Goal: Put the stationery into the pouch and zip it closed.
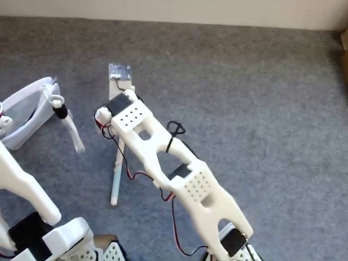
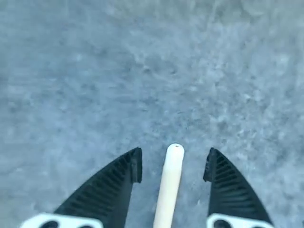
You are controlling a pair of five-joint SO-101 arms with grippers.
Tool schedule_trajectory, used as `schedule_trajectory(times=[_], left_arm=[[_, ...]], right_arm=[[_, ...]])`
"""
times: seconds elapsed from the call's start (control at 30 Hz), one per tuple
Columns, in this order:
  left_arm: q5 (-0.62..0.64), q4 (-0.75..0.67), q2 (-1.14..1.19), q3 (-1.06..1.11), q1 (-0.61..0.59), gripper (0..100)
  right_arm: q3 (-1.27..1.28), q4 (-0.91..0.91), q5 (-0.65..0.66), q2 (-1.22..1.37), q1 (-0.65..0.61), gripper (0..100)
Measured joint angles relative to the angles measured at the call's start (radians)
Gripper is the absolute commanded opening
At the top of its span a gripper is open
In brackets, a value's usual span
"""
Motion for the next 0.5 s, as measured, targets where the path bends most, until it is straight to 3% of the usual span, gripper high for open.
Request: schedule_trajectory(times=[0.13, 0.3, 0.5], left_arm=[[0.0, 0.0, 0.0, 0.0, 0.0, 1], [0.0, 0.0, 0.0, 0.0, 0.0, 1], [0.0, 0.0, 0.002, 0.0, 0.0, 1]], right_arm=[[-0.129, 0.043, -0.006, 0.109, 0.0, 19.2], [-0.233, 0.051, -0.008, 0.199, 0.003, 9.8], [-0.276, 0.074, -0.008, 0.226, 0.006, 9.9]])
